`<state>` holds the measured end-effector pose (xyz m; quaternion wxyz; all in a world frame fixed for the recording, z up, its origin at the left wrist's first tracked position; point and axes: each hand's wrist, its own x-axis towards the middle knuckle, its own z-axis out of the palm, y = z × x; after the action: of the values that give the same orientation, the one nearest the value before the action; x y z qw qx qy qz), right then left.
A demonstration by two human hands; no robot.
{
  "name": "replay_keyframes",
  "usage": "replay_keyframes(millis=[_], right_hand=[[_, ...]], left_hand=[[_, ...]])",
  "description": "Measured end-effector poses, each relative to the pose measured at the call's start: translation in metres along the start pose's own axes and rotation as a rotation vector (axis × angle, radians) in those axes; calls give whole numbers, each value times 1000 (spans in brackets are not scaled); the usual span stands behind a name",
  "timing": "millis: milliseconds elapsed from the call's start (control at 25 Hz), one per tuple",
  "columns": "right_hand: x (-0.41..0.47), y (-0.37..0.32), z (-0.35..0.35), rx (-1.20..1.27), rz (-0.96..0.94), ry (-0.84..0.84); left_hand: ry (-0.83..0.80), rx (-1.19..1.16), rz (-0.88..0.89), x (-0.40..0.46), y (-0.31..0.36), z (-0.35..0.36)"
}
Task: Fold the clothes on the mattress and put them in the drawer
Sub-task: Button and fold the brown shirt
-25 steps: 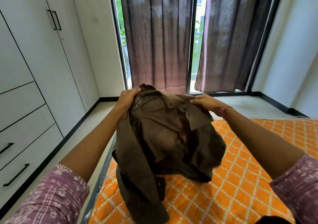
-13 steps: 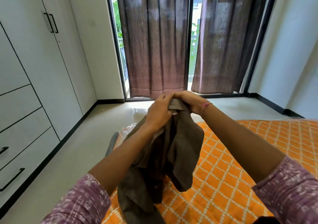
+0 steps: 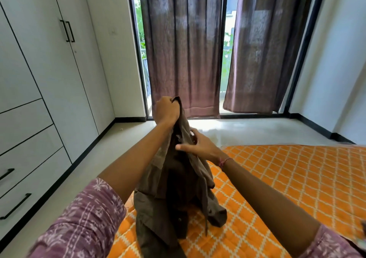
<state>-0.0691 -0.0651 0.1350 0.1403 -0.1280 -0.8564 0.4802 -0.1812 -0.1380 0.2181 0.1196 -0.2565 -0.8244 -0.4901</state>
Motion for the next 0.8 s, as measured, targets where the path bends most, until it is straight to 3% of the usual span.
replay_keyframes(millis=[120,200,280,360,440,480,600,640,720,800], right_hand=[[3,26,13,-362,68,184],[3,42,-3,-342,221,286],[7,53,-31,-243,370,403],[16,48,-61,-136,416,560],[22,27,-85,-163,224,646],[22,18,-98,-246,109,613],[17,3,-130,-781,-12,311],[14,2,-138,-930,7,292],[18,0,-149,-997,-7,501],[22,-14,-153,-750,26,770]], left_hand=[[36,-233,-52,7,-6,-5],[61,-380,-110,10,-17,-13],[-43,-374,-44,8,-29,-21],[-345,-175,222,3,-37,-23],[-596,146,451,-3,-39,-24],[-651,278,526,-2,-40,-24],[-673,546,653,7,-41,-34],[-668,626,695,10,-43,-37],[-607,756,758,11,-42,-35],[-393,751,745,8,-33,-26]])
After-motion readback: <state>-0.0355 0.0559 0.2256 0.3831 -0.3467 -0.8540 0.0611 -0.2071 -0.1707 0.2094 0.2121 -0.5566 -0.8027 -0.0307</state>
